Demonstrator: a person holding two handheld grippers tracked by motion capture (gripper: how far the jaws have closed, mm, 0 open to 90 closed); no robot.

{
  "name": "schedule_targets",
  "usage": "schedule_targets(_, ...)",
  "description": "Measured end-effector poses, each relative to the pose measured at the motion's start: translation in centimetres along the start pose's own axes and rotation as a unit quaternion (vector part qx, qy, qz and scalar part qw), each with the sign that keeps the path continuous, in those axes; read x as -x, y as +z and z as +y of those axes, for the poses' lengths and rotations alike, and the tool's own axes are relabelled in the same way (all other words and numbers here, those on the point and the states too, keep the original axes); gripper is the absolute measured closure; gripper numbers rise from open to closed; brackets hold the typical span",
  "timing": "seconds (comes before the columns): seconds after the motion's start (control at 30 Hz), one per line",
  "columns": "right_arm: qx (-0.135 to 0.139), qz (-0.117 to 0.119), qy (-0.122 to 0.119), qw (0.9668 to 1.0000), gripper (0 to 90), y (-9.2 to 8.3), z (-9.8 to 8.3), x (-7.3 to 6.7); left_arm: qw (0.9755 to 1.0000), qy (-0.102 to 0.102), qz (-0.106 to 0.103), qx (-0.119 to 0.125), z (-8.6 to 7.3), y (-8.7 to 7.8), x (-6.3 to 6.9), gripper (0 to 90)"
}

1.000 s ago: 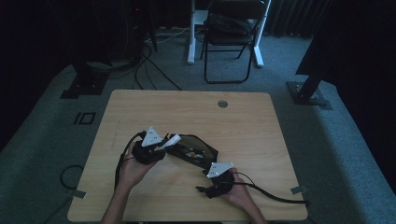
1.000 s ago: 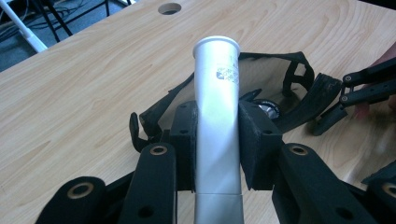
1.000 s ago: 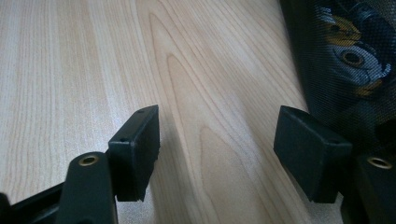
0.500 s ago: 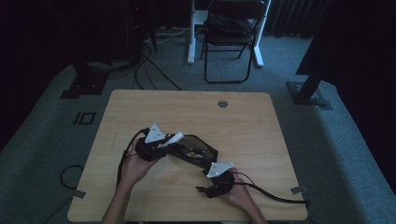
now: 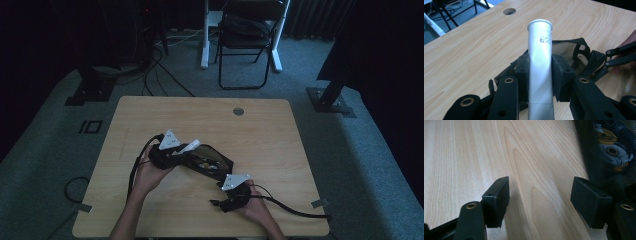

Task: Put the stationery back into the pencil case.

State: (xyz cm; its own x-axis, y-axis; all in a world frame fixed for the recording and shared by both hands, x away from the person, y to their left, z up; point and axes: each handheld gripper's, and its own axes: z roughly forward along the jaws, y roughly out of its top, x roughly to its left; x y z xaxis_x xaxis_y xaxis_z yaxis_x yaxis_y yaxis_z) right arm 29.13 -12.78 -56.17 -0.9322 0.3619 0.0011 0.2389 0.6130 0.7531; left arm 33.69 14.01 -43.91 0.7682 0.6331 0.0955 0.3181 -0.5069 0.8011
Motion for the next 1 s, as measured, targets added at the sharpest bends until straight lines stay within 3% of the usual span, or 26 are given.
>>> schedule_targets(1.0, -0.001, -0.001, -0.001, 1.0, 31.3, 0.0, 0.0, 0.0, 1.0, 0.004, -0.007, 0.002, 0.3, 1.8, 0.2, 69.7)
